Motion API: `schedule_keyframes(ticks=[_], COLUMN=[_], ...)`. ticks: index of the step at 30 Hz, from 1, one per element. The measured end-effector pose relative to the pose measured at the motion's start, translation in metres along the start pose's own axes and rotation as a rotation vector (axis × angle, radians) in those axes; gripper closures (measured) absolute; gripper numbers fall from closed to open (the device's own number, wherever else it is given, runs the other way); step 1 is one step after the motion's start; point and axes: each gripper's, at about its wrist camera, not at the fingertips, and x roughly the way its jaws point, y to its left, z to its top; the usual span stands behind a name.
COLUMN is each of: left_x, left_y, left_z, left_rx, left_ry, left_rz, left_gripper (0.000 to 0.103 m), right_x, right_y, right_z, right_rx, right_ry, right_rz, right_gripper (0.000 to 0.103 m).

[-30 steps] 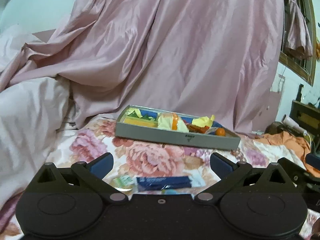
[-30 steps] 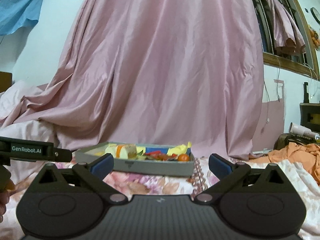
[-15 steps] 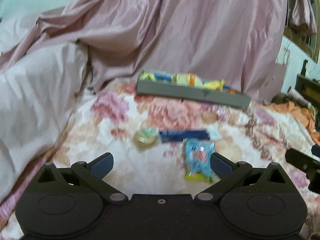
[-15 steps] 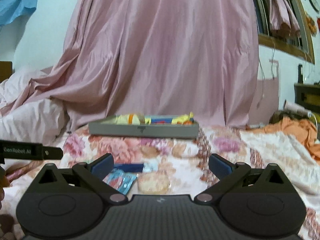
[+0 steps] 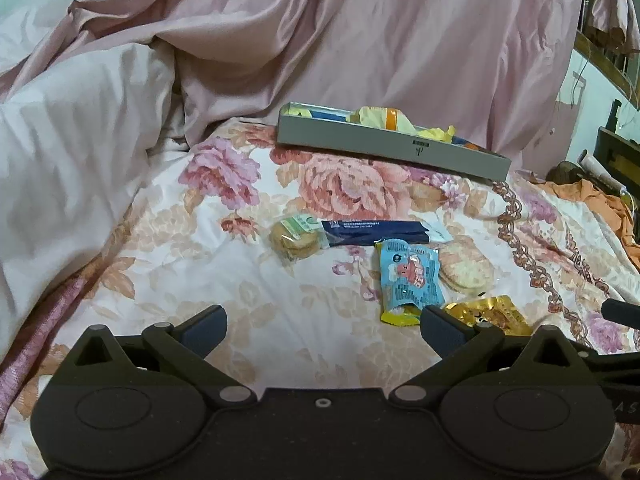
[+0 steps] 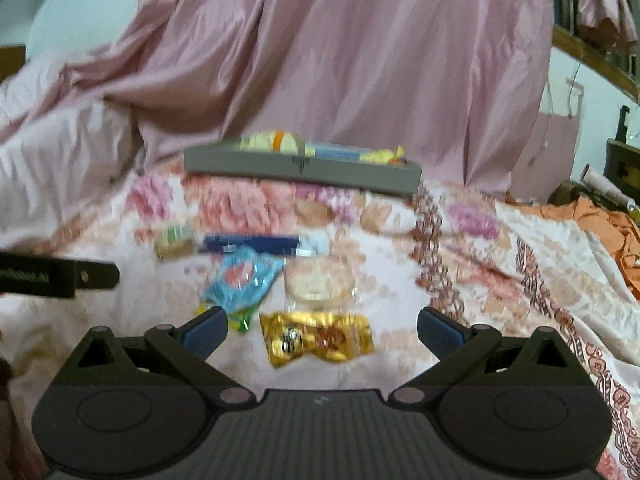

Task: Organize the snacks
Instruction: 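Move both tools back toward the blue packet and gold bag on the bed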

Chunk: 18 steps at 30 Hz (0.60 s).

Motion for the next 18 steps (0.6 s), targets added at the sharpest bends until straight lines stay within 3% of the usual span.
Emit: schedule_keyframes(ticks=[9,18], left_x=[0.008,0.031], left_y=[-0.003,-0.003], left_z=[0.001,0.009], left_rx=[0.041,0.04], left_ry=[0.049,0.079], left_rz=[0.008,-0.005], left_gripper=[0.001,0.001], right_x=[0.014,0.035], right_y=[0.005,0.001], right_z=[-0.004,0.0], right_rx=[-0.017,0.015], right_ry=[0.084,0.185], right_rz=[0.009,0.124], right_gripper=[0.0,0.0])
